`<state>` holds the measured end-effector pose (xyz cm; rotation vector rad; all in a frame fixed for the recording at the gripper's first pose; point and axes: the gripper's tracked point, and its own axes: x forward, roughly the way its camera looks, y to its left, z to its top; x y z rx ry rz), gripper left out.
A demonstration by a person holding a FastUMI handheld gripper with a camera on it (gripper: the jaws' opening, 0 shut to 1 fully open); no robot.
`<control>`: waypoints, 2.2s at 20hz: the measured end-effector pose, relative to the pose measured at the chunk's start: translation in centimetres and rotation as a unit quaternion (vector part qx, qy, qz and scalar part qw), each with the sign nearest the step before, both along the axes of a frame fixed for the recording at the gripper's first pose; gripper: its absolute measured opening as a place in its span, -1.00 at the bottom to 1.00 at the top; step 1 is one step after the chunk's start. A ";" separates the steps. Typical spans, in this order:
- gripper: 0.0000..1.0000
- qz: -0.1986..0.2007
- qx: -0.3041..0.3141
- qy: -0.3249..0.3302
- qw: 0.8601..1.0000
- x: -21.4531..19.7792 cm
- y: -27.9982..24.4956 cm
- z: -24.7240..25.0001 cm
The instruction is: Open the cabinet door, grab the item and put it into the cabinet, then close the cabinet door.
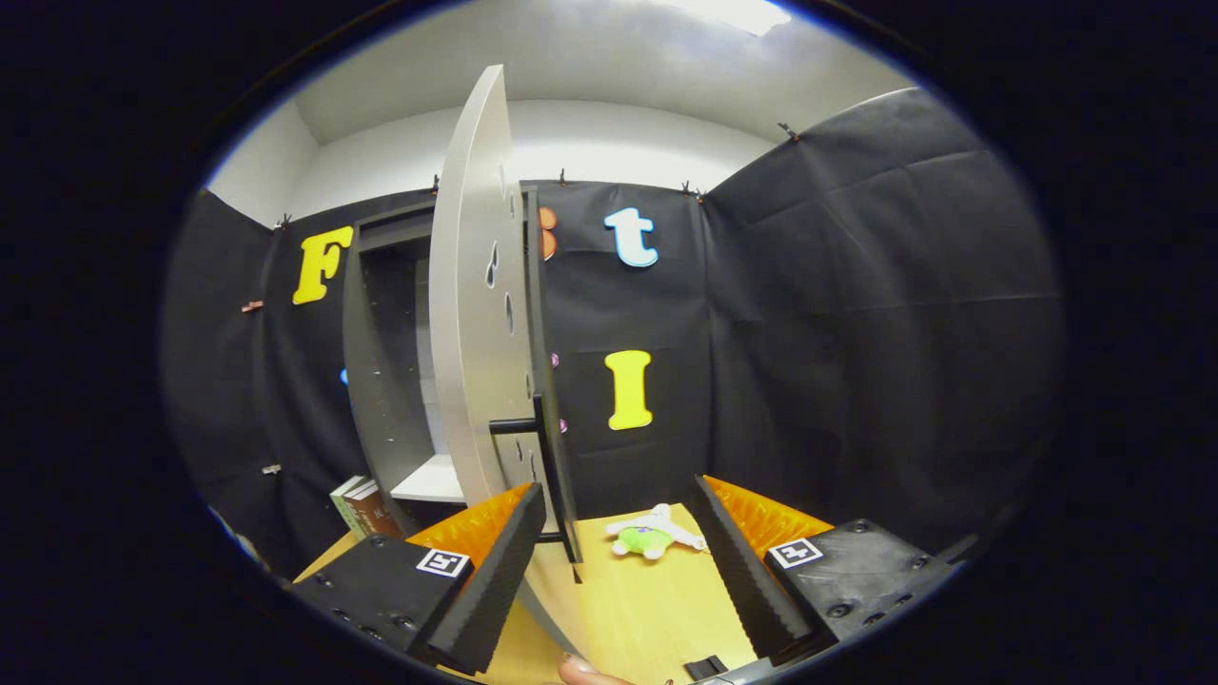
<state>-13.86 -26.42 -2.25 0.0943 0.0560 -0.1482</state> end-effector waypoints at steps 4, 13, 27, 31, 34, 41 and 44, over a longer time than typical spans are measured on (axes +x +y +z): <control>0.94 0.007 -0.005 0.011 1.000 0.3 0.5 -0.6; 0.95 0.002 -0.014 0.006 1.000 1.3 6.3 -0.5; 0.96 0.068 -0.012 0.015 0.997 7.1 22.8 -2.9; 0.96 0.087 -0.027 0.010 0.996 6.8 23.8 -2.5; 0.96 0.099 -0.030 0.008 0.995 7.7 25.0 -2.3; 0.96 0.109 -0.039 0.006 0.993 7.8 24.3 -1.9; 0.96 0.105 -0.033 0.005 0.994 7.7 23.5 -1.7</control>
